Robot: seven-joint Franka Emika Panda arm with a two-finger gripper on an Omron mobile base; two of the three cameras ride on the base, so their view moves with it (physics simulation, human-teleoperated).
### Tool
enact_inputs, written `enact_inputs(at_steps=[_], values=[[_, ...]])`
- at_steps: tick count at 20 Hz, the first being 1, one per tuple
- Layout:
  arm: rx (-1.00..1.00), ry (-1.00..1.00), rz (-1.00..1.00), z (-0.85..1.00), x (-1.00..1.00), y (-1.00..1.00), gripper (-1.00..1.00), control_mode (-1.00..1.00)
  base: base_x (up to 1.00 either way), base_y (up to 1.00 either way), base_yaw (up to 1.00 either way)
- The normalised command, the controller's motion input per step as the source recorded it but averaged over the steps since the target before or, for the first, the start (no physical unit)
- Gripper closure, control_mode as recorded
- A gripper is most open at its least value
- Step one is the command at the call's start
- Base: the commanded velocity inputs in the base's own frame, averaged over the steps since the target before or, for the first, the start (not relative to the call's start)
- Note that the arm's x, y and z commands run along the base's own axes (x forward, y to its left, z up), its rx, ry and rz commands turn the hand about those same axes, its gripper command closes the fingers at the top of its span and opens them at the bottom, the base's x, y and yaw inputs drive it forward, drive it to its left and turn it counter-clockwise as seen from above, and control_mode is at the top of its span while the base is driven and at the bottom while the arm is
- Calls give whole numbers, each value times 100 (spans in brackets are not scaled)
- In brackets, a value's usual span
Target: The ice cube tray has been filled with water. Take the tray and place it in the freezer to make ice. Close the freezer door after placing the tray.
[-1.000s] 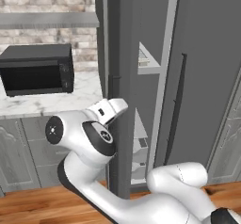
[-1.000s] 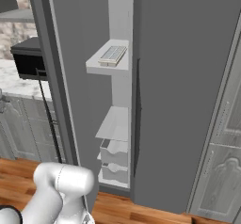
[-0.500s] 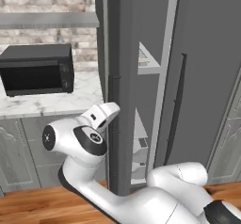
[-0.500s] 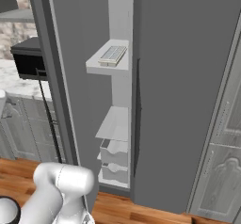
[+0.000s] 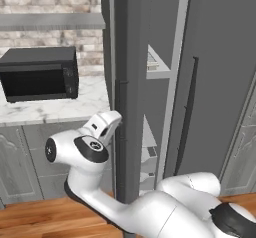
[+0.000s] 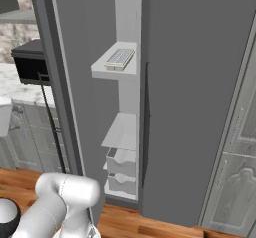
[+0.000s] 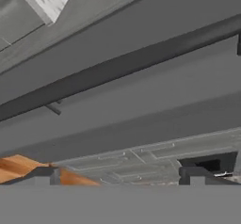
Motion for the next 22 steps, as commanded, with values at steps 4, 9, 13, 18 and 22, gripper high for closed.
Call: enact_inputs(at_steps=[4,9,13,18,22], values=[[-7,8,0,-17,19,1,-100,-100,0,0,0],[-10,4,0,-23,14,6,-100,-100,0,0,0],[-12,3,0,-24,17,5,-100,-100,0,0,0],[-10,4,-4,-15,25,0,-100,-100,0,0,0],[-8,3,-7,-10,29,0,-100,-100,0,0,0]])
